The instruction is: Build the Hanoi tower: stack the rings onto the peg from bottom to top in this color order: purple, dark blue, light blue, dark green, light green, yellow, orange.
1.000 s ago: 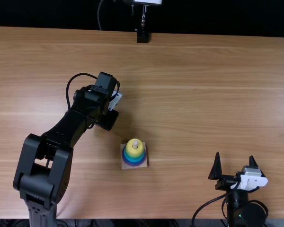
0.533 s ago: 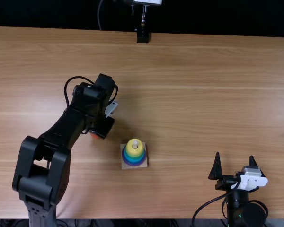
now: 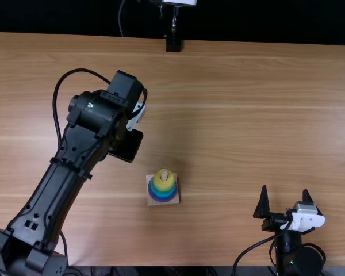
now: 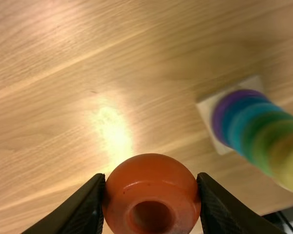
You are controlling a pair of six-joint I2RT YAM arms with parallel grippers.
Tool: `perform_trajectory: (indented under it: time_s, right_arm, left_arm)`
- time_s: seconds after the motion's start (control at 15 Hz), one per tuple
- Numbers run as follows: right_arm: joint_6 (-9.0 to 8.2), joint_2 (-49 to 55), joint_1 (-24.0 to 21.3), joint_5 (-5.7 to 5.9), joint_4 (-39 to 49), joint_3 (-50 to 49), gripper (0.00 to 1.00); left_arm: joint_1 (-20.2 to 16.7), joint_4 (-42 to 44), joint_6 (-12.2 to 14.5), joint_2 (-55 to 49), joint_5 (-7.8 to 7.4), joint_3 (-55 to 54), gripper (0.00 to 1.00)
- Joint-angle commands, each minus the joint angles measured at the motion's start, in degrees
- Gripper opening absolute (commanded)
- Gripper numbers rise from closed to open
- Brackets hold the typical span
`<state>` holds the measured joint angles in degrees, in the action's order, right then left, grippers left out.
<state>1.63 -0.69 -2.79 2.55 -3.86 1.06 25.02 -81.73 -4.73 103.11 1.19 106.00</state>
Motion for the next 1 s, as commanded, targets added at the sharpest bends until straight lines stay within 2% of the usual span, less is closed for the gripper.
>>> perform_trajectory:
  time_s: [0.0, 0.13, 0.4, 0.6, 0.8, 0.93]
  right_arm:
    - [-0.05, 0.69, -0.55, -0.02, -1.37, -0.62, 1.0]
    - [-0.05, 0.69, -0.55, -0.02, -1.37, -0.62, 1.0]
    - [-0.05, 0.69, -0.55, -0.02, -1.37, -0.62, 1.0]
    - [-0.05, 0.69, -0.55, -0.02, -1.37, -0.62, 1.0]
    - [-0.05, 0.69, -0.55, -0.02, -1.37, -0.62, 1.0]
    - [-0.05, 0.69, -0.55, -0.02, -1.37, -0.62, 1.0]
  left_arm:
    - [2.14, -1.06, -4.02, -2.21, -0.24, 2.55, 0.0]
    - [5.31, -1.48, -7.61, -2.91, 0.18, 2.9, 0.0]
    - [10.49, -2.43, -11.4, -3.18, 0.5, 4.66, 0.0]
    - [12.6, -2.43, -12.35, -2.56, 0.5, 7.03, 0.0]
    - [14.62, -2.43, -14.57, -2.21, 0.39, 7.3, 0.0]
    - [14.97, -2.43, -14.67, -0.19, 0.18, 7.3, 0.0]
